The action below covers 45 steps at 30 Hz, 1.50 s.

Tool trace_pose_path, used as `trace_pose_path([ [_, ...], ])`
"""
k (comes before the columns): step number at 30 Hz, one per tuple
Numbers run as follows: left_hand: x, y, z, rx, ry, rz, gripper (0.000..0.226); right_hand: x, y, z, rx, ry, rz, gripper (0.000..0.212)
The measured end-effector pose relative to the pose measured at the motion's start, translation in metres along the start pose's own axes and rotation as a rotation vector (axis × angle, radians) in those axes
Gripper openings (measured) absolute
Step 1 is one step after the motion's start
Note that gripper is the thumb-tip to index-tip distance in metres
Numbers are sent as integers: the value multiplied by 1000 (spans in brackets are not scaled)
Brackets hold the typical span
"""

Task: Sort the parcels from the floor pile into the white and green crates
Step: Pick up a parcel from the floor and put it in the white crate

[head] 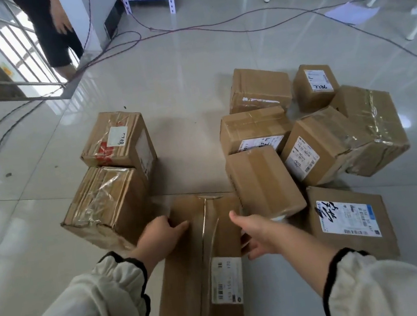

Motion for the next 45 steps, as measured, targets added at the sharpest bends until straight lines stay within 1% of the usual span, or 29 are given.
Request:
trace_pose_path([
  [3,-3,16,-18,-83,19,47,60,13,-12,-10,53,-29,-7,56],
  [6,-7,31,-28,-159,23,50,60,25,-28,-9,120,-24,-30,55],
  [8,-12,41,-31,-318,79,108,60,34,-38,-6,132,8,-95,58],
  [10,-21,45,-36,-517,159,230,57,37,-42,-6,129,54,-190,60],
  [11,-23,48,-41,-594,160,272,60,39,-44,-10,143,77,-221,59],
  [12,-21,53,-48,-644,133,285,69,39,-42,-12,122,61,-231,57],
  [13,-19,53,-53,-678,97,268,79,45,-40,-15,114,6,-208,56],
  [14,-14,54,-58,-691,72,252,83,45,-38,-20,45,-63,-181,59],
  [15,-18,45,-55,-700,53,235,78,48,-36,-23,-22,-100,-135,68],
  [16,-25,30,-46,-709,49,228,69,47,-31,-21,-95,-114,-93,80],
  [17,-31,18,-33,-706,33,210,57,44,-23,-17,-101,-121,-63,86],
  [18,-37,6,-21,-683,27,200,44,36,-12,-11,-85,-132,-67,80],
  [19,-43,-5,-9,-697,55,210,31,23,3,-5,-45,-162,-71,68],
  [20,-50,-18,4,-737,72,208,27,6,17,1,4,-150,-90,61],
  [22,-67,-47,37,-774,66,176,34,-35,44,14,105,-79,-107,56],
  [23,-78,-62,56,-758,65,140,37,-56,56,19,147,-66,-87,54],
  [27,-130,-122,129,-754,99,33,40,-157,106,43,117,-92,-25,58],
  [30,-176,-162,176,-787,123,15,39,-232,137,53,134,-103,-21,60],
  [31,-191,-174,189,-792,130,3,40,-257,146,55,147,-98,-25,59],
  [34,-242,-208,233,-801,157,-19,36,-328,169,61,160,-132,-20,44],
  [36,-275,-232,262,-795,164,-25,37,-377,185,66,174,-130,-36,50],
  [38,-308,-256,293,-774,137,-40,42,-430,202,71,190,-136,-44,56],
  [41,-354,-299,338,-741,138,-56,43,-508,226,80,190,-162,-4,58],
  [43,-387,-332,365,-731,171,-98,38,-565,238,89,200,-189,33,58],
  [45,-421,-369,392,-697,195,-150,41,-619,246,102,238,-214,70,57],
])
Point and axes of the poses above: each hand's wrist, its own x-axis towards the middle knuckle, its own z-axis out of the back of the hand, y = z × x, the point moved 1 cm from there along x, towards the middle knuckle, and after that the axes turned 9 degrees about -x, right-handed, at the moved point
